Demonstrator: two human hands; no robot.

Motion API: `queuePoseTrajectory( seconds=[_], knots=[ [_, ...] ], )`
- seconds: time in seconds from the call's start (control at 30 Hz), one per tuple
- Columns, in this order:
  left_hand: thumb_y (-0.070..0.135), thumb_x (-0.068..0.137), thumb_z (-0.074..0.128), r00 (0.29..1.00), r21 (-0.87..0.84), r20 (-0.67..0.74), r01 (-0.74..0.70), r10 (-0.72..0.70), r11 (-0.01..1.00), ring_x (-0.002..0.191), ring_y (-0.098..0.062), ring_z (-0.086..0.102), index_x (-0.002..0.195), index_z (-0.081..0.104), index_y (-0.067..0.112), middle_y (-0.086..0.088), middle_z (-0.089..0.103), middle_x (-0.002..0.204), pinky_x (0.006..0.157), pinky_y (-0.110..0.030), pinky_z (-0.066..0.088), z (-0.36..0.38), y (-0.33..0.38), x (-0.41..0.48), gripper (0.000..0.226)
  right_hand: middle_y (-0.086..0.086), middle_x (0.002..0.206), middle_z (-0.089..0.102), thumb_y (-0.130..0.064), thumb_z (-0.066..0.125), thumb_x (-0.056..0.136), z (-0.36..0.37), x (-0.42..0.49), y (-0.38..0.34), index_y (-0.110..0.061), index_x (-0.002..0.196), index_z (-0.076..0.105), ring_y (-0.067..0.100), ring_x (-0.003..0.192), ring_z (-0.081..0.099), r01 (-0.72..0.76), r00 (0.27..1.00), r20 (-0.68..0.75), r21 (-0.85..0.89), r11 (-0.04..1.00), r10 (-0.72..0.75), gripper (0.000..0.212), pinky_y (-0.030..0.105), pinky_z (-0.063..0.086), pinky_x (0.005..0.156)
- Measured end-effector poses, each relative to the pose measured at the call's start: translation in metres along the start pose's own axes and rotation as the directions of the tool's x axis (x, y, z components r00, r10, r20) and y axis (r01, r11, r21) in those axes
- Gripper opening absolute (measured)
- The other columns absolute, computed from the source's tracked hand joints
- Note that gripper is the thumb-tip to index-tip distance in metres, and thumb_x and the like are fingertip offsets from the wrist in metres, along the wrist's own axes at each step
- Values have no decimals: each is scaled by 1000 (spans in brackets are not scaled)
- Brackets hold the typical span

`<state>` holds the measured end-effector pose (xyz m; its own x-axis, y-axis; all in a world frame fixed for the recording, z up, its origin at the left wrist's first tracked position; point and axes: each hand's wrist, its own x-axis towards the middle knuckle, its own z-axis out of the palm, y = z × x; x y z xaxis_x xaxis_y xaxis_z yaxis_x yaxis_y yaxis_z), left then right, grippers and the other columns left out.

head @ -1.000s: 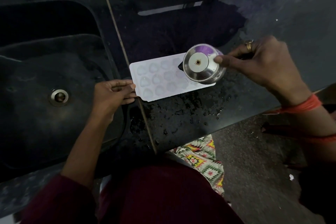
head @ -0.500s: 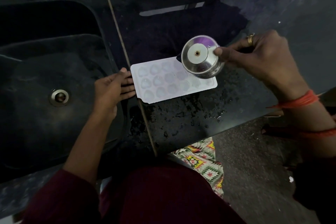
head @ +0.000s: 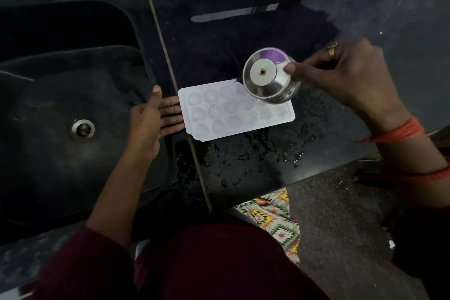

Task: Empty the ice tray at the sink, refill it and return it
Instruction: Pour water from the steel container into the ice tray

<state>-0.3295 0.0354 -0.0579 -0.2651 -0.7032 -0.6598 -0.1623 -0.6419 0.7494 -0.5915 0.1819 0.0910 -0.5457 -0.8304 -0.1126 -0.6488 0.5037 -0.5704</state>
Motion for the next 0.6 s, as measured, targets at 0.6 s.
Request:
queuePoseTrajectory(
  seconds=[0.6],
  knots=[
    [57, 102, 37, 1000, -12, 27, 6, -6, 1000, 84, -28, 76, 98, 76, 8, -12, 78, 91, 61, -32, 60, -4, -3, 4, 63, -7, 74, 71, -51, 74, 82, 0, 3, 0, -18, 93, 81, 4, 62, 65, 45, 999, 16, -59, 997, -44, 36, 4, 41, 52]
  ],
)
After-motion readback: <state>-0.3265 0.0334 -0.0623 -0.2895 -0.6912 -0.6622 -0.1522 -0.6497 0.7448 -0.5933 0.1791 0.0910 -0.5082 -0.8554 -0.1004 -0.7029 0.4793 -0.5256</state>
